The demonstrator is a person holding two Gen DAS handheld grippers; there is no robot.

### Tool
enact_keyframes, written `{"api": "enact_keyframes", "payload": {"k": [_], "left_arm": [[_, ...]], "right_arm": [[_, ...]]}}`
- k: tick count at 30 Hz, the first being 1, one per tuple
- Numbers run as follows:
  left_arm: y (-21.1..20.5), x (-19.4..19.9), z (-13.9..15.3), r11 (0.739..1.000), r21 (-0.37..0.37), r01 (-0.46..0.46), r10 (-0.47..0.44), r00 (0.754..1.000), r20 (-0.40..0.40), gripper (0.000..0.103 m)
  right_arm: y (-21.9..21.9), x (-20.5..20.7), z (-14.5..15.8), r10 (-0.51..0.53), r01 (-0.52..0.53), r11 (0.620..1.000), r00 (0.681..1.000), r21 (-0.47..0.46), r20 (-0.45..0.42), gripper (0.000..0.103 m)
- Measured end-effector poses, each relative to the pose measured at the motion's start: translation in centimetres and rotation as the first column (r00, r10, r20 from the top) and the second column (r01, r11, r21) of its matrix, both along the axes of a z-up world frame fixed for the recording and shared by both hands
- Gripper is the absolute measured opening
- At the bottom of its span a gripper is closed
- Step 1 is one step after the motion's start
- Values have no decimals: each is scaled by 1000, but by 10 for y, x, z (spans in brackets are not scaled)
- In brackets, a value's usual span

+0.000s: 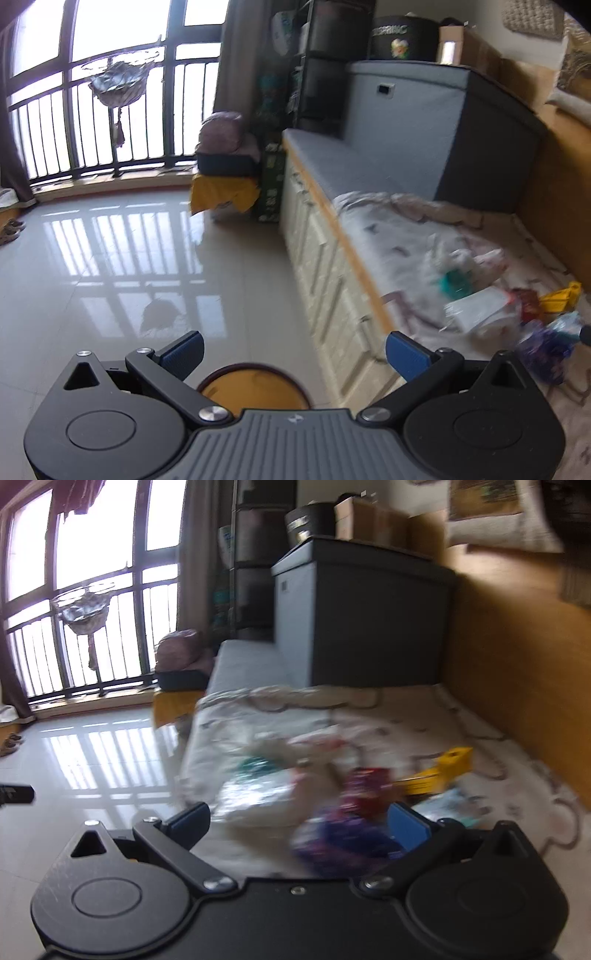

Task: Collect trash
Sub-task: 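Move both open tools back toward the trash on the bench, then grasp the blue floral snack bag with the right tool while the left tool grasps the clear plastic bag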

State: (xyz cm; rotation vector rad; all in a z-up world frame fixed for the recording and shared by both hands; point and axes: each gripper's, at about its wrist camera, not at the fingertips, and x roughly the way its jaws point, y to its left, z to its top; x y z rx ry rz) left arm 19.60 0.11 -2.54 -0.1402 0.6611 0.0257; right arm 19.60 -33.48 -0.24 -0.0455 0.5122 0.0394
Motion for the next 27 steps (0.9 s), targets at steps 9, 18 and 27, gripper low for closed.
{"api": "enact_keyframes", "payload": {"k": [9, 18, 27], "left_arm": [[-72, 22, 0, 996, 12, 94, -94, 995, 39, 103], [-133, 48, -25, 979, -21, 201, -201, 980, -4, 103], [-170, 65, -45, 962, -26, 273, -273, 962, -4, 103]], "right_arm": [[-73, -2, -21, -111, 111, 993, 994, -25, -5, 103], [-115, -5, -54, -117, 117, 991, 993, 63, -9, 103], [-115, 20, -78, 35, -31, 994, 999, 103, -36, 103]]}}
